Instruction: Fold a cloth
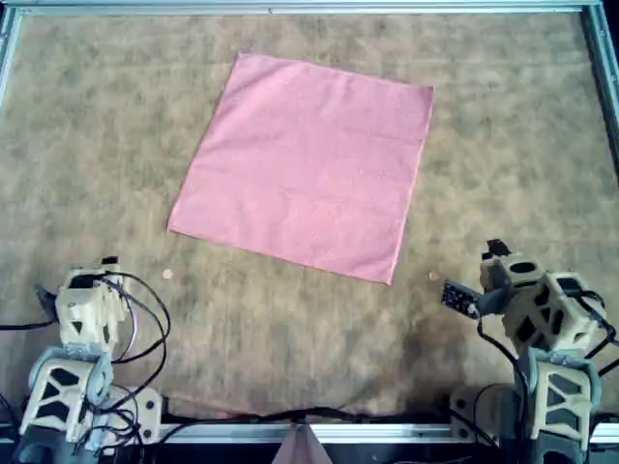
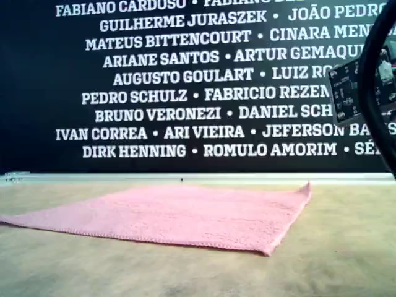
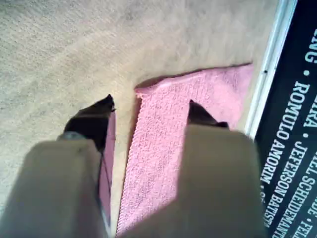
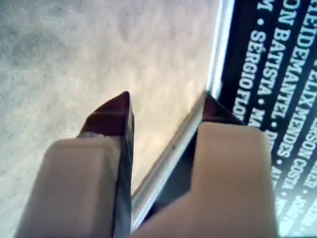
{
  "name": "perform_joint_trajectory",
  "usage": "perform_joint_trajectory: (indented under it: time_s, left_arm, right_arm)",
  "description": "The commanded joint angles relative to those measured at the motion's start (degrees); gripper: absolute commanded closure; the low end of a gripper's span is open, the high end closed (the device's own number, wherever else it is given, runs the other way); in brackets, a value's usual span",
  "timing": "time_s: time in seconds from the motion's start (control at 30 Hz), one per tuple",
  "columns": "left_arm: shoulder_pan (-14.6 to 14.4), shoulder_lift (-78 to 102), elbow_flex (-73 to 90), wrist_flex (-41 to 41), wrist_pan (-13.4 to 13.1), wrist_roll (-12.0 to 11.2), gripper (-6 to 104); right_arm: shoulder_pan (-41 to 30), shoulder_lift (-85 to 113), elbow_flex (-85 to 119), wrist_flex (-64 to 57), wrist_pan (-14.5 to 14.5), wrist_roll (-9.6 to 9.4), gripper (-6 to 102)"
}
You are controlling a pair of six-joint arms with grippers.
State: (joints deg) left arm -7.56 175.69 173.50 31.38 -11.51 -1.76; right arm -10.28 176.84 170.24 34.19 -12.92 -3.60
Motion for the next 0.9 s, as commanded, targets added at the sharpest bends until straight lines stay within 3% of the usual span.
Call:
perform_joint_trajectory:
  time_s: [0.0, 0.17, 0.27, 0.5, 0.87]
  left_arm:
    - [-4.0, 0.6, -4.7, -0.9, 0.1, 0.3, 44]
    - [-8.8, -10.4, -12.5, -0.8, 0.0, 0.2, 44]
    - [-8.9, -25.0, -20.6, -0.8, 0.0, -0.2, 43]
    - [-9.1, -54.1, -36.5, -1.1, 0.0, 0.2, 43]
    - [-9.2, -62.6, -42.1, -1.6, 0.0, 0.3, 43]
  right_arm:
    - [0.4, 1.9, -4.8, -1.1, -0.5, 0.18, 38]
    - [5.1, -3.8, -16.7, 9.6, -0.6, -0.62, 39]
    - [11.9, -17.4, -24.5, 16.5, -0.4, -0.7, 38]
    - [23.2, -46.8, -34.5, 17.4, -0.2, -0.79, 38]
    - [25.1, -61.0, -41.0, 17.2, 0.4, -0.7, 38]
